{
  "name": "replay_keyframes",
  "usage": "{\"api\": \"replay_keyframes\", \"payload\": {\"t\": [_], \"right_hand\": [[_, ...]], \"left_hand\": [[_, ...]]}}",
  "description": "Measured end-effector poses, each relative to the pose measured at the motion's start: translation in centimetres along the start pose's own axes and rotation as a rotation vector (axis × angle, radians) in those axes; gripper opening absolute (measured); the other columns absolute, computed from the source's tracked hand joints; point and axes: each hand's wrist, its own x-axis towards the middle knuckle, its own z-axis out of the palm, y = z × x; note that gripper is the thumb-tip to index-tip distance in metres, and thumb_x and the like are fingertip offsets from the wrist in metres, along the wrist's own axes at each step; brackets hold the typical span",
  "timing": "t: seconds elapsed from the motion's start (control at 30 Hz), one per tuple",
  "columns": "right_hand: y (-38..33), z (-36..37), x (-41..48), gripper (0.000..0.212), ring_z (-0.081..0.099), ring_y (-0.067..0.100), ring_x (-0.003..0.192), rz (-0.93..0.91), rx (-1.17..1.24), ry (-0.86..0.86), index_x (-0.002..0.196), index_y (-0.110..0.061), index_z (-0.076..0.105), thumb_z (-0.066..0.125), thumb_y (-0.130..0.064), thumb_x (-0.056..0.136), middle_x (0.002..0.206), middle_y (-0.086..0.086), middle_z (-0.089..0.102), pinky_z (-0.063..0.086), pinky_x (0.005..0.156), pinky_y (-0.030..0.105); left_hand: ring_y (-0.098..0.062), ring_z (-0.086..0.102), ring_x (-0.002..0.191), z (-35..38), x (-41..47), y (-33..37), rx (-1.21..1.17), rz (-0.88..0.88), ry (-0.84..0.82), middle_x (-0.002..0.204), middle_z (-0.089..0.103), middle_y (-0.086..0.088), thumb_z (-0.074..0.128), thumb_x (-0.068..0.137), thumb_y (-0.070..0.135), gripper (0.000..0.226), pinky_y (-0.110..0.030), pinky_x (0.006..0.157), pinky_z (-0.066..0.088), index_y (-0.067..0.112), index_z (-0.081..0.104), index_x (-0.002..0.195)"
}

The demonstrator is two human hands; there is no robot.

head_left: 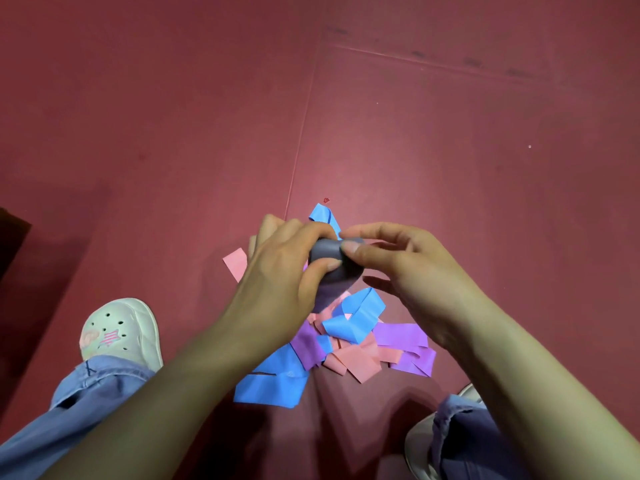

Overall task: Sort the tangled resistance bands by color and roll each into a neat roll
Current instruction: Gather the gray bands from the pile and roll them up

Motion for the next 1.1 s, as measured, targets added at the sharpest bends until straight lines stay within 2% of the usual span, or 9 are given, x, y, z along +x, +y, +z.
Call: {"api": "replay_keyframes", "payload": {"t": [0.1,0.23,0.33,0.5,0.67,0.8,0.9,1.0,1.1], "right_hand": [[0.1,0.0,-0.1,0.028,0.065,0.011,0.085,-0.084,-0.099,-0.04,0.109,-0.014,0.068,0.073,-0.01,0.081,0.101,0.017,0.067,0.05,0.074,0.015],[0.3,0.2,0.1,0.041,0.053,0.003,0.111,-0.246,-0.381,0.075,0.115,-0.03,0.064,0.077,-0.02,0.077,0.116,-0.008,0.06,0.04,0.086,0.017],[0.1,0.3,-0.1,0.041,0.062,0.008,0.103,-0.317,-0.294,0.03,0.11,-0.033,0.065,0.076,-0.01,0.078,0.105,-0.004,0.068,0.048,0.093,0.028],[0.4,0.5,0.0,0.026,0.066,0.019,0.093,-0.277,-0.278,0.082,0.102,-0.021,0.069,0.074,-0.01,0.079,0.098,0.011,0.07,0.052,0.089,0.037],[0.1,0.5,0.1,0.012,0.065,0.014,0.076,-0.267,-0.089,0.095,0.094,-0.012,0.072,0.07,-0.007,0.082,0.093,0.02,0.071,0.054,0.076,0.032],[0.2,-0.3,0.3,0.008,0.066,0.003,0.068,-0.178,0.097,0.01,0.088,-0.01,0.074,0.068,-0.009,0.084,0.078,0.0,0.075,0.048,0.06,0.011],[0.4,-0.7,0.5,0.013,0.063,0.008,0.068,-0.089,0.097,-0.029,0.084,-0.004,0.073,0.069,-0.016,0.083,0.078,0.002,0.073,0.05,0.063,0.015],[0.4,-0.8,0.6,0.029,0.061,0.01,0.068,-0.008,0.094,-0.047,0.093,0.006,0.067,0.068,-0.021,0.083,0.082,0.006,0.072,0.049,0.061,0.016],[0.4,-0.7,0.7,0.018,0.064,0.005,0.074,0.063,0.077,-0.055,0.085,-0.01,0.073,0.066,-0.027,0.083,0.081,-0.003,0.072,0.047,0.074,0.027]], "left_hand": [[-0.016,0.04,0.094,-0.4,0.2,-0.2,-0.098,-0.076,-0.035,0.093,0.06,0.006,0.058,0.093,0.016,0.008,-0.035,0.087,0.035,0.021,0.061,0.098],[-0.01,0.044,0.085,-1.0,0.6,-0.5,-0.253,-0.188,-0.051,0.081,0.058,0.009,0.059,0.09,0.016,0.014,-0.013,0.074,0.034,0.03,0.057,0.088],[-0.018,0.05,0.086,-1.3,0.9,-0.7,-0.331,-0.205,-0.087,0.078,0.058,0.007,0.06,0.091,0.017,0.011,-0.026,0.079,0.039,0.028,0.061,0.089],[-0.02,0.053,0.091,-1.1,0.8,-0.6,-0.383,-0.224,-0.11,0.088,0.062,-0.002,0.059,0.091,0.019,0.009,-0.029,0.082,0.042,0.027,0.062,0.095],[-0.004,0.057,0.082,-0.9,0.8,-0.4,-0.489,-0.261,-0.028,0.092,0.062,0.001,0.07,0.083,0.014,0.037,-0.012,0.07,0.041,0.024,0.06,0.117],[-0.011,0.063,0.091,-1.0,0.9,-0.6,-0.527,-0.282,0.033,0.105,0.067,-0.002,0.073,0.08,0.007,0.034,-0.01,0.072,0.046,0.017,0.067,0.111],[-0.02,0.068,0.093,-1.0,0.9,-0.5,-0.685,-0.323,0.056,0.099,0.072,-0.006,0.074,0.076,-0.001,0.032,-0.025,0.086,0.054,0.012,0.068,0.105],[-0.015,0.064,0.079,-1.0,0.9,-0.5,-0.769,-0.322,0.07,0.085,0.067,-0.003,0.074,0.074,-0.006,0.045,-0.024,0.082,0.055,0.021,0.063,0.109],[-0.016,0.06,0.081,-1.2,0.8,-0.4,-0.77,-0.287,0.026,0.087,0.062,-0.012,0.072,0.074,-0.008,0.054,-0.03,0.086,0.052,0.023,0.06,0.117]]}}
